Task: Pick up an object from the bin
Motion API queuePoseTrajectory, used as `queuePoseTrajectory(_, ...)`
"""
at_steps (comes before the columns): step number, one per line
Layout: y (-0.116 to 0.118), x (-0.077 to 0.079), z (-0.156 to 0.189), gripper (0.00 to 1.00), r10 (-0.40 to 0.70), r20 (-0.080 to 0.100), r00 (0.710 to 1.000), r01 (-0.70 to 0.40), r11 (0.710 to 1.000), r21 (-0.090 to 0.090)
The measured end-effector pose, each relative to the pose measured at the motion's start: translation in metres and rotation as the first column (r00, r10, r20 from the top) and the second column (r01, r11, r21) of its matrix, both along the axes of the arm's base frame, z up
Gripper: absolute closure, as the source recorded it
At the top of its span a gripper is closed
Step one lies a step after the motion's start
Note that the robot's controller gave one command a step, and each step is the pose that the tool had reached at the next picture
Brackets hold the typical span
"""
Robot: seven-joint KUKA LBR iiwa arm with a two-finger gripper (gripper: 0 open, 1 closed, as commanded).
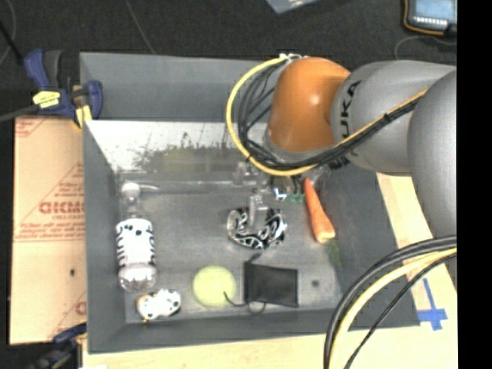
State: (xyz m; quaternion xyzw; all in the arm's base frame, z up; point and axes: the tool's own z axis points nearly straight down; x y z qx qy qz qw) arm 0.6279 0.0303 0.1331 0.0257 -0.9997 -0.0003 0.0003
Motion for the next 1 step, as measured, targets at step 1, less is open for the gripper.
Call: queuePoseTrajectory(1, -0.0328, 0.0006, -0.0285, 0.0, -0.006, 0.01, 1.0, 0.006, 1.0, 0.001)
